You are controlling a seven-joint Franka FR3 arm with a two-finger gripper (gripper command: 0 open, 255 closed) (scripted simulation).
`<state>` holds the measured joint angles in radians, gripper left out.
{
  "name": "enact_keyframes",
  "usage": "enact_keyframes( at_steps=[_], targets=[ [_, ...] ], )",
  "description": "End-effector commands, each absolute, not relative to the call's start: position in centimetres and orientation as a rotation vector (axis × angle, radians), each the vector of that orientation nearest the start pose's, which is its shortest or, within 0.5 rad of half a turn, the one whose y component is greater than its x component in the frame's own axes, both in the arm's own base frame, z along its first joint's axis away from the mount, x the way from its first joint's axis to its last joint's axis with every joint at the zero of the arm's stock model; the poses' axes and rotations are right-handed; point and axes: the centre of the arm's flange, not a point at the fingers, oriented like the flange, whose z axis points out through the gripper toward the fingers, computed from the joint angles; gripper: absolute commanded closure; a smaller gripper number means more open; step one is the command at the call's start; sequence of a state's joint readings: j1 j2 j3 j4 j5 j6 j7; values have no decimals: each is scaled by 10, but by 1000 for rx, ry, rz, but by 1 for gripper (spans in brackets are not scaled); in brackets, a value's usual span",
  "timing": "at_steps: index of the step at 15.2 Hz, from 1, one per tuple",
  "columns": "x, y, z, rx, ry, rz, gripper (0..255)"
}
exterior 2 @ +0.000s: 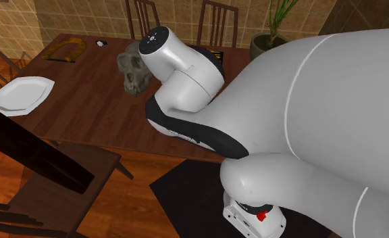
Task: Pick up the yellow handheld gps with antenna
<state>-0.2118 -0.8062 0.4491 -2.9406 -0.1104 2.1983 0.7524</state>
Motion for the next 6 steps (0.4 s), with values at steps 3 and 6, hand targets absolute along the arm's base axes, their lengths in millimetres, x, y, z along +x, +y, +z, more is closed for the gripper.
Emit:
enact_keyframes(
  at_steps=[3,6],
  targets=[
    [291,38,382,-3354,993,-304,255],
    [291,38,388,-3354,993,-304,255]
  ],
)
